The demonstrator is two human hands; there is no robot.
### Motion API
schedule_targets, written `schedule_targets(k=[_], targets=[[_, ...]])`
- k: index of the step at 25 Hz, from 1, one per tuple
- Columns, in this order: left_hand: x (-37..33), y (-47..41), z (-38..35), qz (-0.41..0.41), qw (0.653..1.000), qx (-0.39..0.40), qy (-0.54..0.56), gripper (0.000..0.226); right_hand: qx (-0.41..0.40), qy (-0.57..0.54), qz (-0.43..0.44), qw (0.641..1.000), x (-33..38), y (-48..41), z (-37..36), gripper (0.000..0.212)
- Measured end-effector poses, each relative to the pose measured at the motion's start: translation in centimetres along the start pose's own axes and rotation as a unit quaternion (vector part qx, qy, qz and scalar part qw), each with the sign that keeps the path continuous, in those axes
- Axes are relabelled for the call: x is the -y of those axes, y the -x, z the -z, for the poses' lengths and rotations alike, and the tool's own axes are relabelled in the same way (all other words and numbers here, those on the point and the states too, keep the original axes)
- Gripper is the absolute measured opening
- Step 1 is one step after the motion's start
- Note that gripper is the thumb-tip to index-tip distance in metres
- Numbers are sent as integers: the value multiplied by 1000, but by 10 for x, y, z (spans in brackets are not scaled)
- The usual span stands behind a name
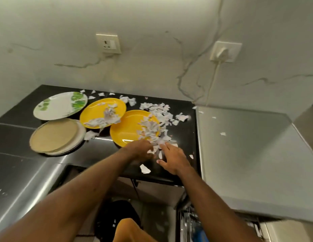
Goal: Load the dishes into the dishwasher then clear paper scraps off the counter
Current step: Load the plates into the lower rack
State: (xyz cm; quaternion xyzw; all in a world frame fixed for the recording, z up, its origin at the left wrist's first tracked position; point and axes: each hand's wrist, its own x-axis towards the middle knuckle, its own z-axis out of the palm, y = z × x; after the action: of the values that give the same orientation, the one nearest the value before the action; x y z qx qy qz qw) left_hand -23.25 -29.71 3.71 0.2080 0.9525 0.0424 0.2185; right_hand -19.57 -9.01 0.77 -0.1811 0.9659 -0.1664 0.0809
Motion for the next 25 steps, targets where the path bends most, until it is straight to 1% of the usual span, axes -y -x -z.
schedule_targets(k=[1,3,4,5,6,8,10,12,13,15,16,17,19,22,25], targets=[[23,11,-1,43,999,-12,5,43,22,27,-35,999,10,-12,-6,86],[67,29,-3,126,990,-51,44,37,84,63,-104,989,26,-31,-10,96],[87,35,-5,167,981,-70,71,37,120,85,-126,981,32,-38,-11,100],[105,40,-7,204,971,-83,95,39,152,111,-136,973,37,-43,-12,101],[120,42,-9,238,962,-79,110,42,176,135,-140,965,41,-47,-15,97],[143,39,-13,283,948,-55,137,51,195,160,-147,957,48,-54,-18,92],[152,30,-17,323,924,-55,196,50,197,153,-151,957,49,-56,-18,92],[152,17,-18,362,875,-91,309,42,191,135,-155,960,48,-56,-15,92],[148,11,-16,376,846,-108,362,39,189,126,-158,961,47,-55,-14,93],[143,0,-14,401,791,-117,446,36,185,112,-162,963,45,-51,-14,94],[143,-5,-16,408,772,-116,473,32,186,107,-165,963,44,-50,-14,95],[142,-8,-17,409,761,-120,489,28,186,101,-169,963,44,-48,-14,96],[143,-13,-18,418,756,-119,490,21,185,89,-178,962,45,-46,-13,99],[140,-16,-23,430,735,-123,510,28,181,84,-181,963,45,-45,-12,100],[146,-24,-37,416,732,-142,520,29,180,77,-183,963,44,-44,-12,100]])
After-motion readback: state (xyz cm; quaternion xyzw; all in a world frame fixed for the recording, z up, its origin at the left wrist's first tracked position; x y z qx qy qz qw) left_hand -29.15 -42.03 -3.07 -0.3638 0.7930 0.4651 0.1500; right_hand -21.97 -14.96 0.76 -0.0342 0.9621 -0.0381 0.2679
